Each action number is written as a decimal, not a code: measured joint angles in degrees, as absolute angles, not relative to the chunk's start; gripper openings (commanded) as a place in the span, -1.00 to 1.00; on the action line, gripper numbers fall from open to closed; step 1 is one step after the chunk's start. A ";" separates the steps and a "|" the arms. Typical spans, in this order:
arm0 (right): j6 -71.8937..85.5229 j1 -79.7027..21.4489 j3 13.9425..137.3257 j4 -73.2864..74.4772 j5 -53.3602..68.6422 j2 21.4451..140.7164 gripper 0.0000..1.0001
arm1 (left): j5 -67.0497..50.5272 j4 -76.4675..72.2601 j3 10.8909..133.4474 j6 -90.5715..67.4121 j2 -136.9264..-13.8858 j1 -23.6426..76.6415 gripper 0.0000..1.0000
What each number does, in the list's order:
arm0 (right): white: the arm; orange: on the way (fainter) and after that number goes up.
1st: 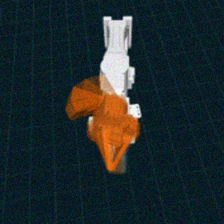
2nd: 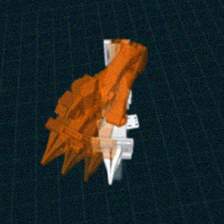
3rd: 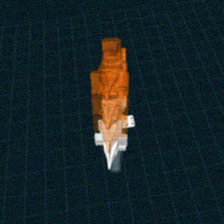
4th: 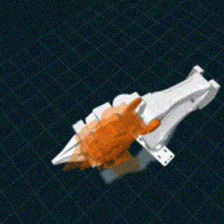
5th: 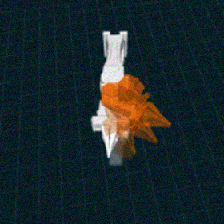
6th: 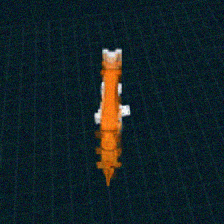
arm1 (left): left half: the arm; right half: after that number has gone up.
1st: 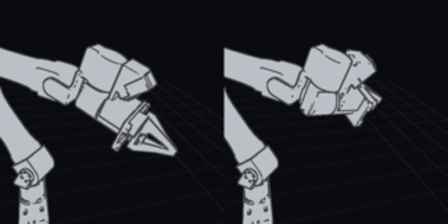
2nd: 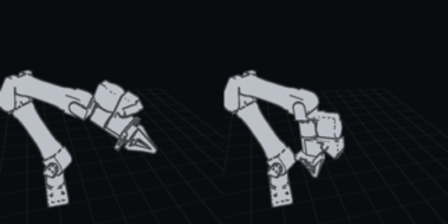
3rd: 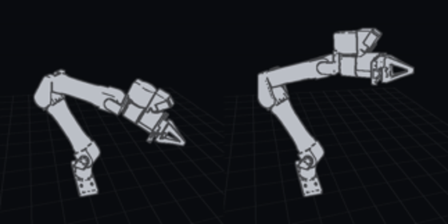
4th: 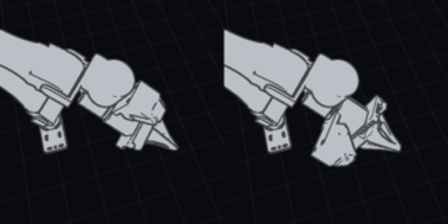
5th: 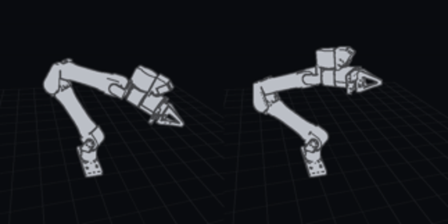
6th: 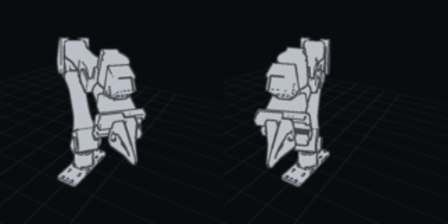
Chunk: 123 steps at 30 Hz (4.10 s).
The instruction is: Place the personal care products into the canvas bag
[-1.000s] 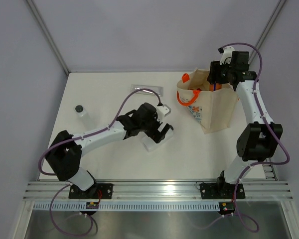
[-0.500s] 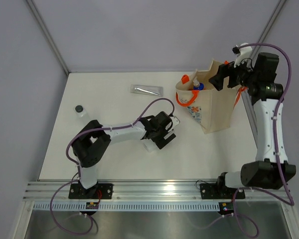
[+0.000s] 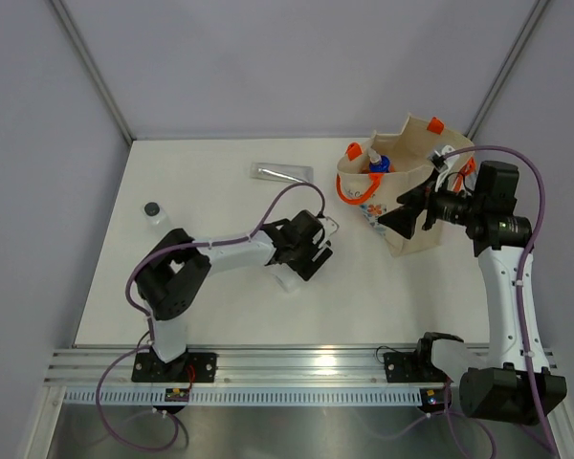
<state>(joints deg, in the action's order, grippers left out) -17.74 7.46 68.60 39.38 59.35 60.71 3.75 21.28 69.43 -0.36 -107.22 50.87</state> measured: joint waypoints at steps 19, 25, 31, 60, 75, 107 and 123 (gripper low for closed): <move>23.88 -12.29 57.39 21.91 32.75 59.99 0.99 | -8.29 -7.44 50.68 -24.51 -81.73 49.98 -0.91; 29.87 -14.83 57.69 19.40 29.69 68.38 0.93 | -10.04 -7.35 51.99 -24.97 -81.73 50.06 -0.90; 31.40 -18.55 57.87 19.11 29.47 71.77 0.51 | -11.16 -7.29 54.17 -25.04 -81.73 50.19 -0.81; 11.62 4.62 99.18 29.61 36.93 83.24 -1.00 | 1.04 -4.08 52.95 -20.14 -56.71 46.68 0.98; -1.48 8.21 101.91 22.76 18.48 96.51 -1.00 | 5.04 6.87 68.45 -50.11 -88.95 32.62 0.98; -18.61 12.32 97.32 26.83 29.43 98.41 0.89 | 6.55 19.88 91.20 -73.89 -117.32 23.31 0.98; -12.91 12.32 76.42 21.12 44.29 64.25 0.99 | 10.35 29.93 114.56 -78.65 -135.26 20.23 0.84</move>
